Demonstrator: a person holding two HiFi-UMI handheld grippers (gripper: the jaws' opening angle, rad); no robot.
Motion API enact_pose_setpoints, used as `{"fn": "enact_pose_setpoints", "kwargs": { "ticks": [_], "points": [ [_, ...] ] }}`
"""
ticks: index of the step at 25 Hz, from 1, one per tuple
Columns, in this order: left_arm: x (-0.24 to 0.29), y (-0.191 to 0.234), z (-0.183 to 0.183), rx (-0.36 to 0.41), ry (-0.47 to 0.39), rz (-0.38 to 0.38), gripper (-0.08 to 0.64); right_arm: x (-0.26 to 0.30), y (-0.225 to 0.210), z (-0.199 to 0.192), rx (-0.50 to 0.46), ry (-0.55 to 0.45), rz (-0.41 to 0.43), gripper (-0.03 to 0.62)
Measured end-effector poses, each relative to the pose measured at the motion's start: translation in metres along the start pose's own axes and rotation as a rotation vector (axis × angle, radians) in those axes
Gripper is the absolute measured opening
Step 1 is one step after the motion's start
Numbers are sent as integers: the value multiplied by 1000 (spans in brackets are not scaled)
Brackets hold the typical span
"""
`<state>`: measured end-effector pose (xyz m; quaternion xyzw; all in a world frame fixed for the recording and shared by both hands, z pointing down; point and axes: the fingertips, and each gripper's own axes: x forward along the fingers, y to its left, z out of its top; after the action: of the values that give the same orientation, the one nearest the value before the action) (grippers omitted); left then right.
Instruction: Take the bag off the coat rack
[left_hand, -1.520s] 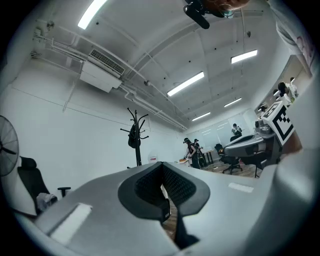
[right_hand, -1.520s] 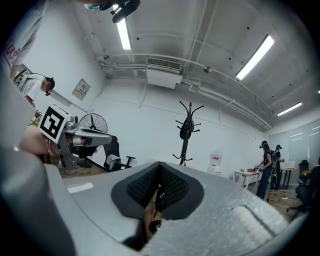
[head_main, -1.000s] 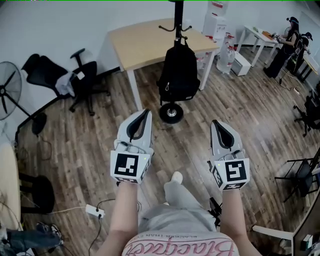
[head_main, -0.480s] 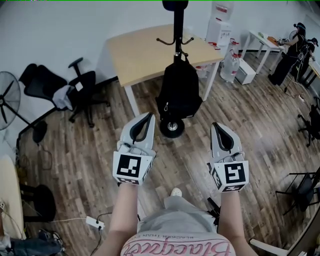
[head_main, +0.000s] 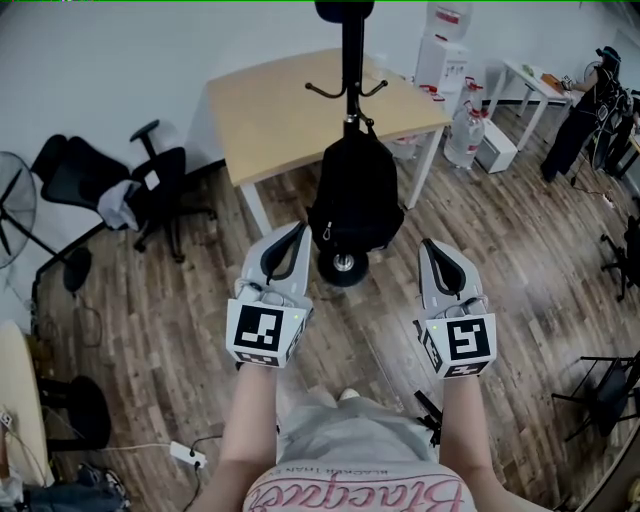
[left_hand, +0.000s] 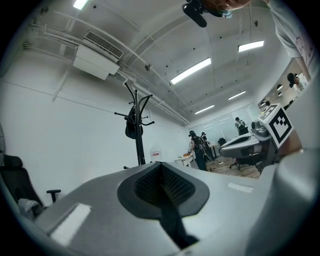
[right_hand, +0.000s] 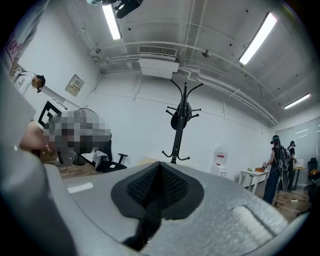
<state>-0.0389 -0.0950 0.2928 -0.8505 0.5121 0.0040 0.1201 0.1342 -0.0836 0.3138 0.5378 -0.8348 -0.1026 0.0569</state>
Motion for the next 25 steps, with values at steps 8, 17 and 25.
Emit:
{"fn": "enact_pose_setpoints", "kwargs": {
  "ticks": [8,17,25],
  "points": [
    [30,12,-18,-23,29,-3,2,31,-13,-13,16,19,10,3],
    [94,40,-34,-54,14,-41,26,92,-39,-21,106,15,17,34],
    [158,66,-45,-95,1,-75,242,153,-64,-30,133,36,56,232]
  ]
}}
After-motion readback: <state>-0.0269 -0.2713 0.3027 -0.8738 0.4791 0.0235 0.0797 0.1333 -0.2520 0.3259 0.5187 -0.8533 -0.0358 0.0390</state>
